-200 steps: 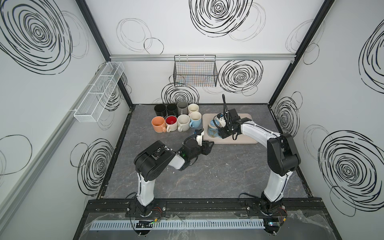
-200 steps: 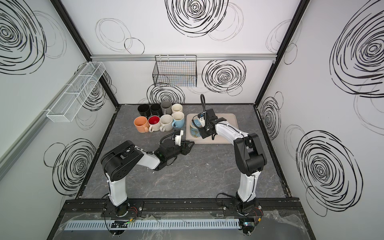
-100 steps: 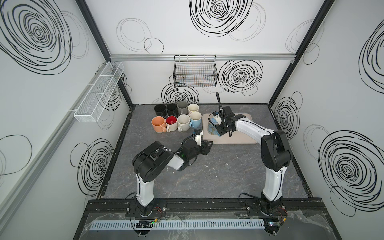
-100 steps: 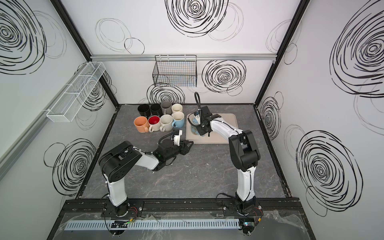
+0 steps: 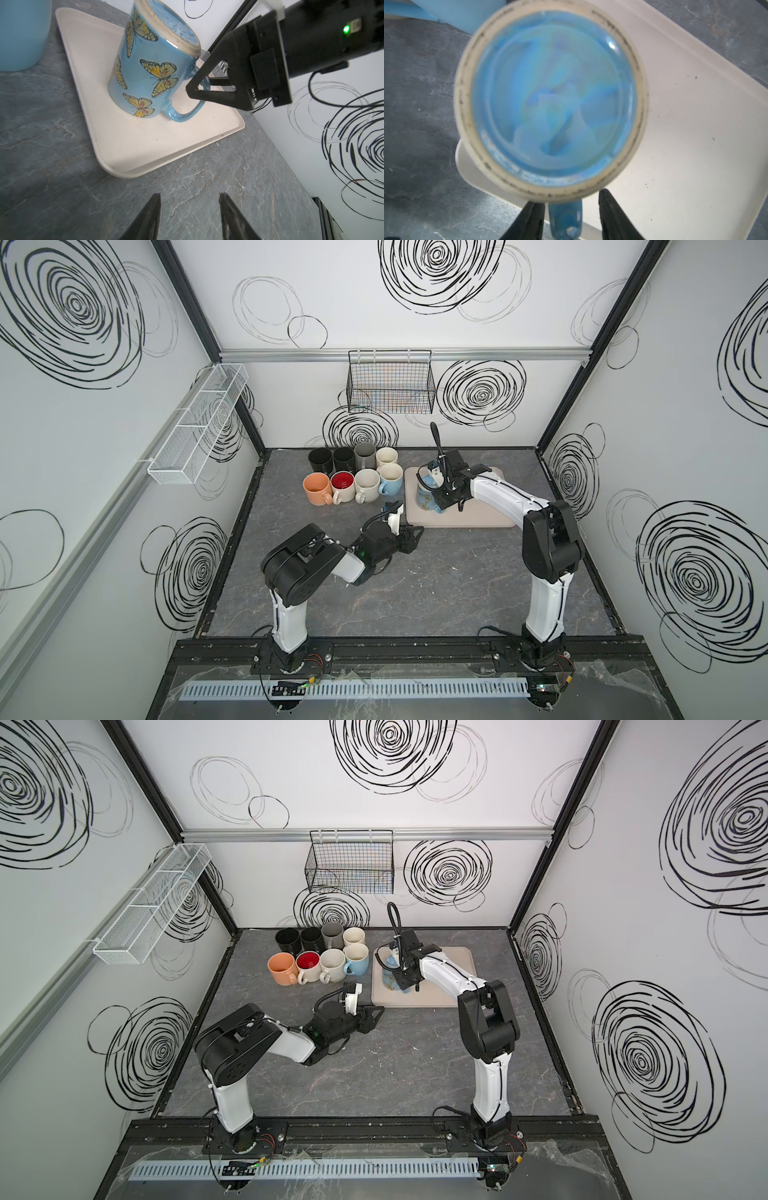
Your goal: Turn the mug right side up
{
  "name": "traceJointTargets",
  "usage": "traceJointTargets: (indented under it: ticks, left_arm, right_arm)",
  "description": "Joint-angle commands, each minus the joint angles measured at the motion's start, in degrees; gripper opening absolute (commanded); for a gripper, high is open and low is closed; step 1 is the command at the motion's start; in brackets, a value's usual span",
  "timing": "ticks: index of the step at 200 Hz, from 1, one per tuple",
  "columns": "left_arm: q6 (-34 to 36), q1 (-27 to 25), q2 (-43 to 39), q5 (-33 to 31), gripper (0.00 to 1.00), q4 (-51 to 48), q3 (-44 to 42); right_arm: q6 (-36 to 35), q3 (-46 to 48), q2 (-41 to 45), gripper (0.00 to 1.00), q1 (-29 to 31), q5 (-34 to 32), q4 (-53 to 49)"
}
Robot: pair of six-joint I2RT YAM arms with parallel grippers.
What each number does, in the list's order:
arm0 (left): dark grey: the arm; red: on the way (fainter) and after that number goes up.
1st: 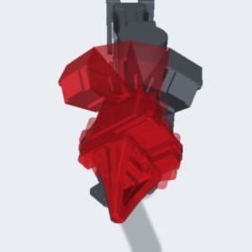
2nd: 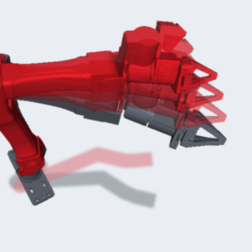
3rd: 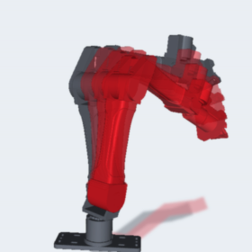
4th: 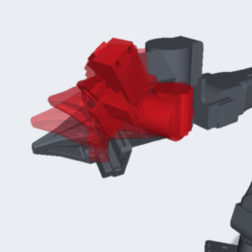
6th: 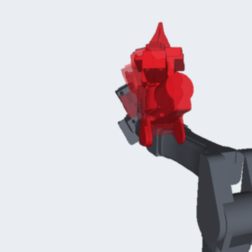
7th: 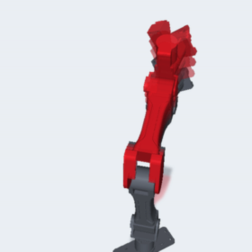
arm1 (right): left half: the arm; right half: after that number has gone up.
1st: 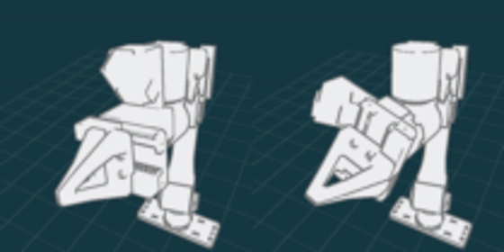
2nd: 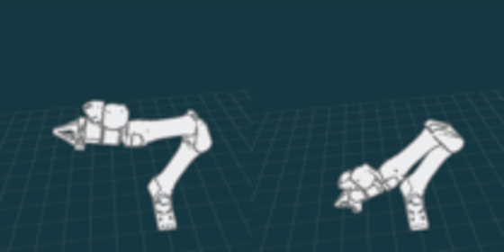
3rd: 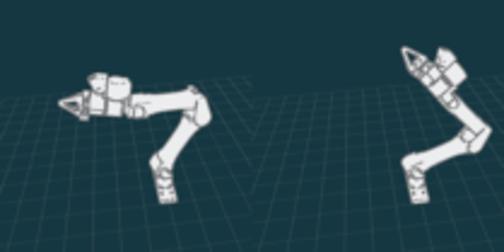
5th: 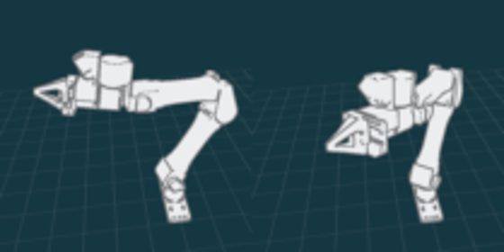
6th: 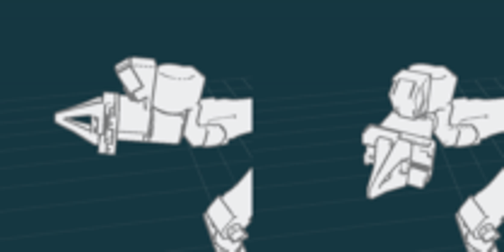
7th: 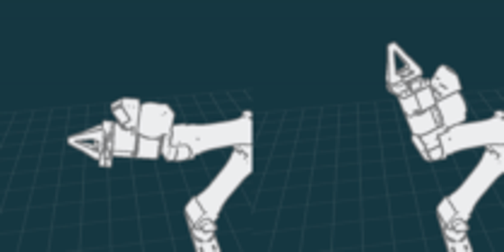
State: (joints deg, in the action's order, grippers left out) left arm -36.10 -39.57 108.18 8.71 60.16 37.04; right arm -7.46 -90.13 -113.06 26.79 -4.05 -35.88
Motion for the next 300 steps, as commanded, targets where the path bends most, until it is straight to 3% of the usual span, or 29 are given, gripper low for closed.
traceJointTargets:
  ticks: [1,27,58,96,117,131,147,175,204,226,266,300]
  left_arm:
    - [-0.80,0.68,-1.66,0.17,0.49,4.15,-0.30]
    - [-0.91,0.69,-1.44,0.10,0.49,4.35,-0.12]
    - [-1.21,0.95,-1.40,0.17,0.49,4.46,-0.29]
    - [-1.26,1.34,-2.68,0.18,0.49,4.35,-1.17]
    - [-1.26,1.56,-3.40,0.17,0.49,4.33,-1.61]
    - [-1.30,1.69,-3.66,0.17,0.49,4.33,-1.70]
    - [-1.65,1.87,-3.92,0.32,0.49,4.51,-1.75]
    - [-1.65,1.95,-4.37,0.17,0.49,4.53,-1.88]
    - [-1.95,1.95,-4.29,0.08,0.50,5.04,-2.28]
    - [-2.14,1.96,-4.29,0.08,0.49,5.32,-2.23]
    - [-1.96,2.02,-5.16,-0.01,0.49,4.75,-2.32]
    - [-3.54,2.39,-6.29,0.46,0.50,5.37,-2.89]
  right_arm:
    - [0.52,-2.52,-1.04,0.46,0.63,-0.91,-2.40]
    - [-0.07,-4.89,-2.32,0.39,1.07,-1.95,-3.46]
    - [-0.80,-6.11,-3.41,0.23,1.16,-2.18,-4.94]
    - [-0.67,-5.52,-4.56,0.25,1.34,-3.42,-5.83]
    - [-0.12,-5.72,-4.72,0.08,1.31,-3.24,-5.90]
    - [0.25,-6.00,-4.35,0.02,1.34,-2.35,-5.66]
    - [0.60,-6.63,-4.39,0.04,1.43,-1.82,-5.99]
    - [0.53,-7.73,-5.68,0.30,1.72,-3.38,-7.50]
    - [0.35,-8.05,-6.09,0.32,1.71,-3.44,-7.64]
    - [0.26,-8.32,-6.04,0.26,1.75,-3.04,-7.36]
    - [0.30,-8.43,-5.11,0.00,1.66,-3.59,-6.41]
    - [3.45,-3.46,-0.32,0.00,0.90,-1.15,-0.11]
